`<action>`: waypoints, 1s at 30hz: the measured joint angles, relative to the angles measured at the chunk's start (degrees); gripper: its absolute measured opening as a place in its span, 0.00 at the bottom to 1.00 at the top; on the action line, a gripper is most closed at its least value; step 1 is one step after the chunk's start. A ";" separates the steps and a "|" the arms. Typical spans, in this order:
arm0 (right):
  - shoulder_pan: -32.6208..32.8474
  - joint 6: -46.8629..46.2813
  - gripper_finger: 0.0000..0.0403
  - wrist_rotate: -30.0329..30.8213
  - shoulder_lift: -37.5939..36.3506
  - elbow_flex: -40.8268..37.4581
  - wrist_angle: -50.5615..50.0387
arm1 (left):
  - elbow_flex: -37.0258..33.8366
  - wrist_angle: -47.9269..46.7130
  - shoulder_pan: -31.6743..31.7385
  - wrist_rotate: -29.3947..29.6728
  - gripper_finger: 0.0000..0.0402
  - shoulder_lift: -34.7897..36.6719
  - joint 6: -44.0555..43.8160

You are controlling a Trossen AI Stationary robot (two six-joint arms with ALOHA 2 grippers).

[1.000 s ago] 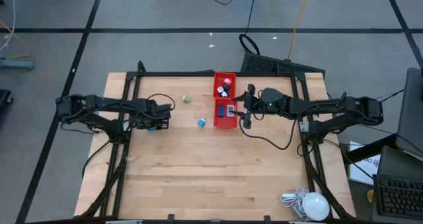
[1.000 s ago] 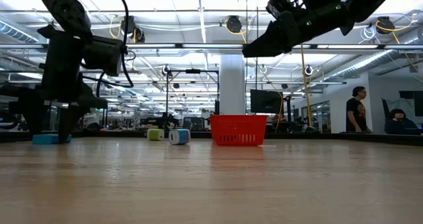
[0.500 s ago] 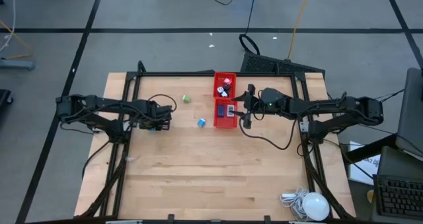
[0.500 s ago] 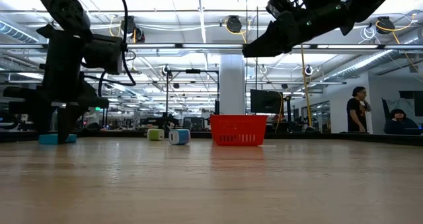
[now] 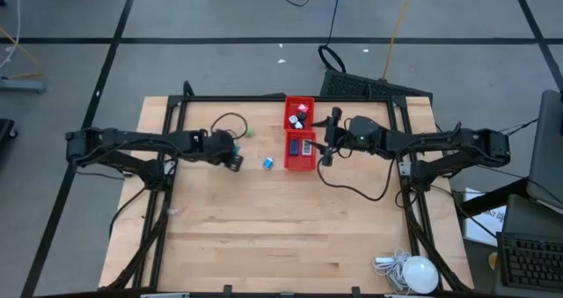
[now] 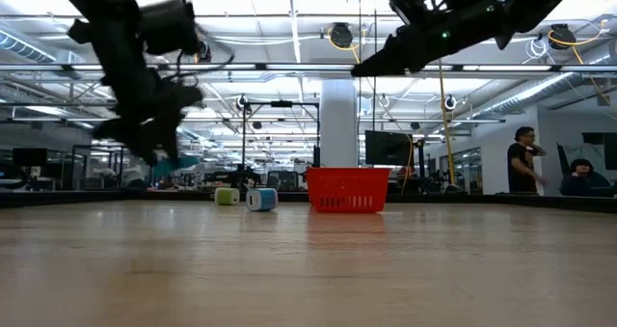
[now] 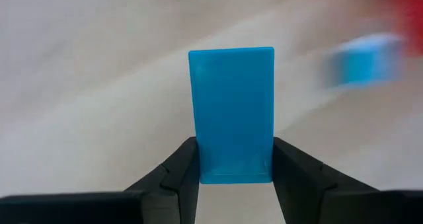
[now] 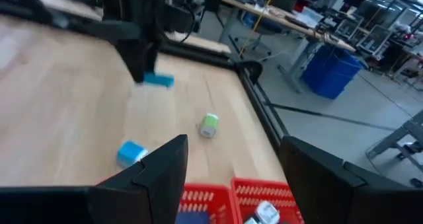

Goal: Pick & Place Office items
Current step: Put the light blue digital clock into the bottom red basket

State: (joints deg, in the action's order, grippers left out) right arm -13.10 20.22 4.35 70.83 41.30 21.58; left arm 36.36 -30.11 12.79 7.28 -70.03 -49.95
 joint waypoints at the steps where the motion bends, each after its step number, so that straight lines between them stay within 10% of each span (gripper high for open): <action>1: 0.10 -0.94 0.57 -0.03 0.00 0.00 0.61 | 0.00 4.21 -0.42 -0.31 0.38 0.37 2.35; 10: 2.47 -0.99 0.57 -21.17 4.91 -0.02 5.31 | 0.21 36.43 -4.93 -20.32 0.38 -0.74 13.54; 15: 7.03 8.18 0.57 -22.39 12.18 -0.02 13.88 | 0.09 47.42 -6.71 -29.91 0.38 -3.68 9.74; 30: 11.51 7.46 0.57 -23.44 18.95 0.09 30.41 | 9.34 47.46 -11.17 -41.56 0.38 -16.62 12.73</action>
State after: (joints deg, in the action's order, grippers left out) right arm -1.59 27.68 -19.09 89.77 41.39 51.99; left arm 45.70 17.36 1.63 -34.29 -86.65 -37.21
